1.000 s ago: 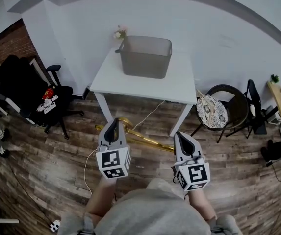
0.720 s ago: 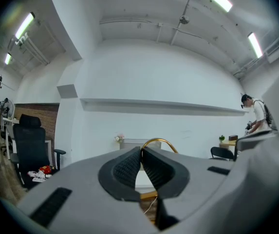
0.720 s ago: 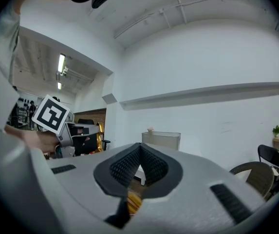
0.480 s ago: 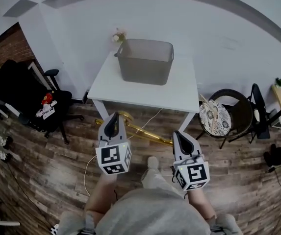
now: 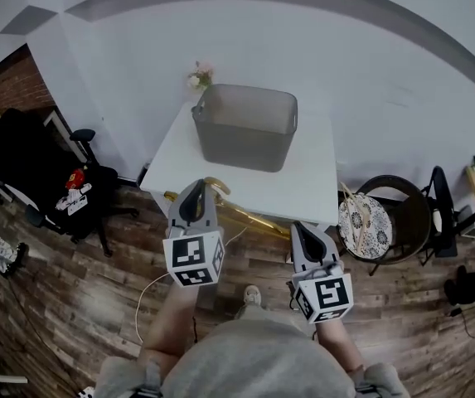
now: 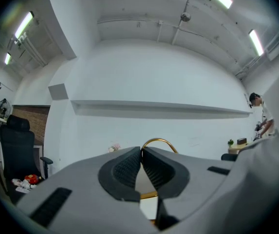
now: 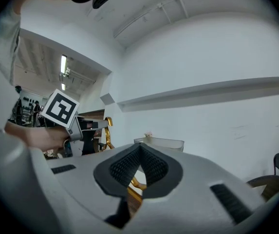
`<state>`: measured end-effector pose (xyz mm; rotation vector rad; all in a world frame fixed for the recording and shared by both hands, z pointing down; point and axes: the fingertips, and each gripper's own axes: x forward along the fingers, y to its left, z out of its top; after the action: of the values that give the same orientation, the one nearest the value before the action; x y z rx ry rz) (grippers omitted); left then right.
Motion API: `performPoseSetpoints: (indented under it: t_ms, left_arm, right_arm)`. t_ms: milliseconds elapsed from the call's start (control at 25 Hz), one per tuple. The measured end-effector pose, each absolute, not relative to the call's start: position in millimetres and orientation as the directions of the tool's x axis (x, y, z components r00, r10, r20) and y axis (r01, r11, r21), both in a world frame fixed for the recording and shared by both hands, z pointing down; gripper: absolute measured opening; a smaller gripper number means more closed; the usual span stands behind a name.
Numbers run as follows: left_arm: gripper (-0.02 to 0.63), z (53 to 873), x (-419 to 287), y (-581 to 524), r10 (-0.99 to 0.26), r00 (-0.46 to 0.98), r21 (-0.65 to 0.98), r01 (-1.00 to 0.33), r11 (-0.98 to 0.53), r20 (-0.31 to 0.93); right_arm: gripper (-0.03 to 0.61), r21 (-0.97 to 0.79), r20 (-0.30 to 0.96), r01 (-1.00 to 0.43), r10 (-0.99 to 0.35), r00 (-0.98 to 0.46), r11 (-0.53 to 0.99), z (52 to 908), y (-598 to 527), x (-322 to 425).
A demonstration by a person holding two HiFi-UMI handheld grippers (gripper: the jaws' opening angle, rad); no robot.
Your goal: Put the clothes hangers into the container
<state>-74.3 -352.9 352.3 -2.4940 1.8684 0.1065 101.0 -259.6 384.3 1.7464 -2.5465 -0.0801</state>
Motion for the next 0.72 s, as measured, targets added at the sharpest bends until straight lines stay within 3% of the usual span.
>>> performPoseSetpoints:
  t_ms: [720]
  left_arm:
    - [0.017, 311, -35, -504, -0.952, 0.291, 0.022, -0.955, -0.294, -0.092]
  right_arm:
    - [0.002, 0.063, 0.031, -0.904, -0.906, -0.422, 0.423, 388, -384, 114]
